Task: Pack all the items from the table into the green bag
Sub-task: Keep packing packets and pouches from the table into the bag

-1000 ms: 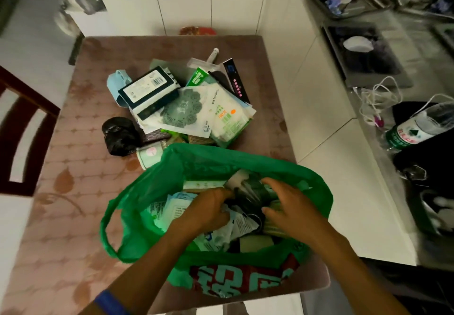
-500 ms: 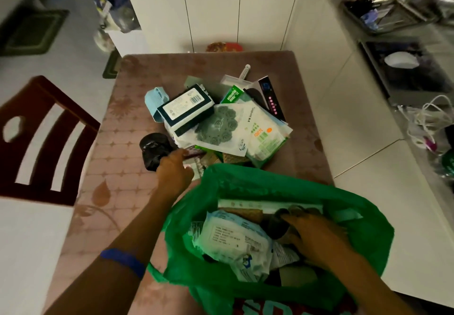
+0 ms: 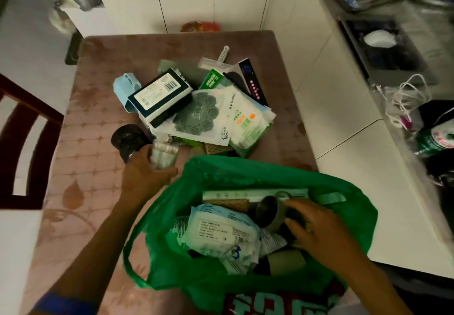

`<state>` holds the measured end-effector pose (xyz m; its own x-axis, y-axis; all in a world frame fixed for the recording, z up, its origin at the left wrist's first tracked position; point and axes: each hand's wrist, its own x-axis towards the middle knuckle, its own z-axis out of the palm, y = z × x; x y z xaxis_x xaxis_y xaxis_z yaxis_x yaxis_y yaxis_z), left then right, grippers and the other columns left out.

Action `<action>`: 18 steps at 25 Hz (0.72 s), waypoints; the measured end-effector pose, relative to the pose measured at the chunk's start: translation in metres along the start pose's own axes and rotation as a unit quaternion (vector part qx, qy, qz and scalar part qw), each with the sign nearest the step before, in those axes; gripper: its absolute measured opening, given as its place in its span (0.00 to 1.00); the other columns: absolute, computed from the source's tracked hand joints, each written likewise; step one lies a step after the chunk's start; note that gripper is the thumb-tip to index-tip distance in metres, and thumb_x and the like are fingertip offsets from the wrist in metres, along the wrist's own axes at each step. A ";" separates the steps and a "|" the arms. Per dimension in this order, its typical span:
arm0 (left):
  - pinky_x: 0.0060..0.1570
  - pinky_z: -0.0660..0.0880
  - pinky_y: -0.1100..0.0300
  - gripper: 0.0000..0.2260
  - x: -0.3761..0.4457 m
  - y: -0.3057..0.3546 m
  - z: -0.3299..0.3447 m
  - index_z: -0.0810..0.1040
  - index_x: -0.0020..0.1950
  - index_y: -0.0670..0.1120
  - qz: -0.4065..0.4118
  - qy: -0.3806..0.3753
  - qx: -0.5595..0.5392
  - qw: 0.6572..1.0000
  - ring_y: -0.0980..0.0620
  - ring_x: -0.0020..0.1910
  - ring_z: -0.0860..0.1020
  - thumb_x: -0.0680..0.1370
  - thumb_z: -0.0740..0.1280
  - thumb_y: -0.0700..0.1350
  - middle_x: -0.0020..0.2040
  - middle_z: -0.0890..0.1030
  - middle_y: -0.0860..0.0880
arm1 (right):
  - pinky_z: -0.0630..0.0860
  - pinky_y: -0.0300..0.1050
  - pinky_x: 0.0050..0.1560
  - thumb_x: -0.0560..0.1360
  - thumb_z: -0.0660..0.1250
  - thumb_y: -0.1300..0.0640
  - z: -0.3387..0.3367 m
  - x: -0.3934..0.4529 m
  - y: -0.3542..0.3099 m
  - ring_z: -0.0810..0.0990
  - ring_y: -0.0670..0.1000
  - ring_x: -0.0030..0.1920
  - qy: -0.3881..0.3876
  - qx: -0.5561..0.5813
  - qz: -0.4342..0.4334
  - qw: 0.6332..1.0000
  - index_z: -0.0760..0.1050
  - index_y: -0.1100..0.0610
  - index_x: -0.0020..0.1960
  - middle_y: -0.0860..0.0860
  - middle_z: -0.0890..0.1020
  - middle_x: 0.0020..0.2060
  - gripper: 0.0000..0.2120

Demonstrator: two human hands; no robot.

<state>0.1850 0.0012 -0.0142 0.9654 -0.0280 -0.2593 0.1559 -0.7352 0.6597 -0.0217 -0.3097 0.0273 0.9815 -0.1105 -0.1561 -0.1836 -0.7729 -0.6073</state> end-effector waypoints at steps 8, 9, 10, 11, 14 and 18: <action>0.47 0.79 0.50 0.30 -0.116 0.094 0.041 0.67 0.64 0.58 0.222 -0.225 0.089 0.944 0.48 0.51 0.79 0.65 0.72 0.62 0.57 0.79 0.50 | 0.69 0.21 0.48 0.74 0.70 0.59 -0.042 0.002 -0.011 0.76 0.36 0.50 0.053 0.059 -0.007 0.997 0.77 0.45 0.55 0.41 0.80 0.49 0.13; 0.52 0.77 0.51 0.31 -0.121 0.094 0.056 0.70 0.66 0.55 0.225 -0.256 0.109 0.934 0.46 0.55 0.78 0.67 0.68 0.67 0.61 0.79 0.48 | 0.68 0.21 0.48 0.74 0.70 0.58 -0.048 0.000 -0.011 0.75 0.37 0.50 0.061 0.046 -0.010 0.997 0.77 0.47 0.57 0.41 0.79 0.51 0.14; 0.55 0.76 0.52 0.33 -0.127 0.092 0.064 0.72 0.66 0.52 0.231 -0.265 0.106 0.930 0.46 0.58 0.78 0.68 0.62 0.70 0.63 0.78 0.47 | 0.68 0.23 0.49 0.74 0.70 0.57 -0.054 -0.001 -0.010 0.74 0.38 0.52 0.071 0.019 -0.018 0.997 0.76 0.48 0.60 0.42 0.77 0.53 0.16; 0.57 0.75 0.53 0.32 -0.132 0.089 0.066 0.74 0.65 0.49 0.235 -0.229 0.093 0.940 0.47 0.60 0.78 0.70 0.60 0.70 0.64 0.78 0.47 | 0.67 0.26 0.52 0.73 0.71 0.56 -0.059 -0.002 -0.009 0.73 0.42 0.56 0.082 -0.026 -0.041 0.995 0.74 0.49 0.63 0.43 0.77 0.56 0.20; 0.61 0.70 0.49 0.27 -0.122 0.063 0.047 0.71 0.69 0.47 0.228 0.062 0.153 0.960 0.43 0.61 0.75 0.72 0.66 0.57 0.65 0.76 0.44 | 0.69 0.51 0.61 0.69 0.73 0.53 -0.068 0.016 0.014 0.69 0.56 0.66 0.077 -0.236 -0.069 0.966 0.65 0.52 0.71 0.52 0.73 0.66 0.33; 0.57 0.74 0.46 0.23 -0.080 0.017 0.024 0.72 0.65 0.45 -0.064 -0.005 0.179 0.982 0.40 0.56 0.77 0.72 0.71 0.50 0.60 0.77 0.38 | 0.69 0.40 0.37 0.78 0.61 0.50 -0.044 0.051 0.032 0.79 0.56 0.47 -0.098 -0.200 0.121 0.967 0.73 0.56 0.60 0.56 0.81 0.51 0.15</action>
<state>0.1057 -0.0253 0.0011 0.9404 0.0748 -0.3317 0.1905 -0.9239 0.3319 0.0251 -0.3671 0.0340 0.8762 -0.2284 -0.4244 -0.3327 -0.9237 -0.1898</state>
